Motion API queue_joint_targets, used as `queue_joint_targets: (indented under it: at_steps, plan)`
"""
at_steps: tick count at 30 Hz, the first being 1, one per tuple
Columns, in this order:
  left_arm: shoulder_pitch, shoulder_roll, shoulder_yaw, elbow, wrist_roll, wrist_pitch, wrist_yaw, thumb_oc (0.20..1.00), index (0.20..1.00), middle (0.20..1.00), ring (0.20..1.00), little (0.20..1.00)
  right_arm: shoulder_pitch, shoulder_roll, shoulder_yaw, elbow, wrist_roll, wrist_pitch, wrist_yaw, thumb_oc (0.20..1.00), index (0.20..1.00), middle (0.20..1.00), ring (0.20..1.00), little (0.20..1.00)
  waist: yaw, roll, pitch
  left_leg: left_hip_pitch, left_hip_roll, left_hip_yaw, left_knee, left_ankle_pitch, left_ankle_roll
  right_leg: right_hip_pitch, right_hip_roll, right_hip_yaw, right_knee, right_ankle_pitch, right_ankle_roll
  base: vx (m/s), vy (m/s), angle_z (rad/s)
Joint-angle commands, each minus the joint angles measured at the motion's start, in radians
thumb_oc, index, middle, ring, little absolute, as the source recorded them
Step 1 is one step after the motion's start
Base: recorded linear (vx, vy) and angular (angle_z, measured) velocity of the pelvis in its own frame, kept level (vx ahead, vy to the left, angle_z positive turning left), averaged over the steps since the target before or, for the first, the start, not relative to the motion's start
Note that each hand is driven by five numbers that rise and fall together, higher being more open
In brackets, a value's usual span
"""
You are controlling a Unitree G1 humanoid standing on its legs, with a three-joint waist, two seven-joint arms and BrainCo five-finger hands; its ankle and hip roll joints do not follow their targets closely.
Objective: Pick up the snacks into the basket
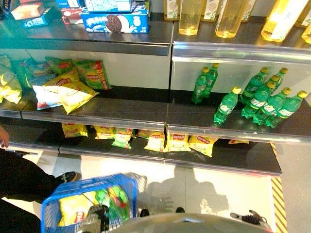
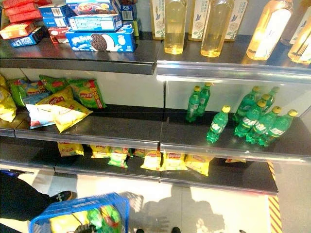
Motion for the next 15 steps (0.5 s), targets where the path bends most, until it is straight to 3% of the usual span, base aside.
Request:
queue_joint_targets:
  at_steps: [1, 6, 15]
  plan:
    - [-0.005, -0.019, -0.013, 0.003, 0.036, 0.006, -0.002, 0.2, 0.2, 0.2, 0.2, 0.2, -0.051, 0.006, 0.003, 0.031, 0.049, 0.0, -0.01, 1.0, 1.0, 1.0, 1.0, 1.0, 0.023, -0.033, -0.003, -0.025, -0.023, -0.008, 0.056, -0.079, -0.011, -0.04, -0.078, 0.019, 0.048, -0.047, 0.14, 0.04, -0.021, -0.1]
    - [-0.023, -0.026, -0.047, -0.047, 0.02, -0.002, -0.001, 0.2, 0.2, 0.2, 0.2, 0.2, -0.073, 0.038, -0.048, 0.065, 0.162, -0.004, -0.034, 1.0, 1.0, 1.0, 1.0, 1.0, 0.015, -0.033, -0.008, -0.008, -0.016, -0.003, 0.046, -0.083, -0.011, -0.022, -0.074, 0.017, 0.039, -0.055, 0.14, 0.04, -0.019, -0.05]
    - [-0.038, -0.029, -0.104, -0.051, 0.072, 0.001, -0.003, 0.2, 0.2, 0.2, 0.2, 0.2, -0.097, 0.043, 0.004, 0.076, 0.12, 0.01, -0.026, 1.0, 1.0, 1.0, 1.0, 1.0, 0.014, -0.034, -0.02, 0.006, -0.014, 0.009, 0.044, -0.088, -0.013, -0.002, -0.073, 0.021, 0.027, -0.058, 0.14, 0.0, -0.001, -0.01]
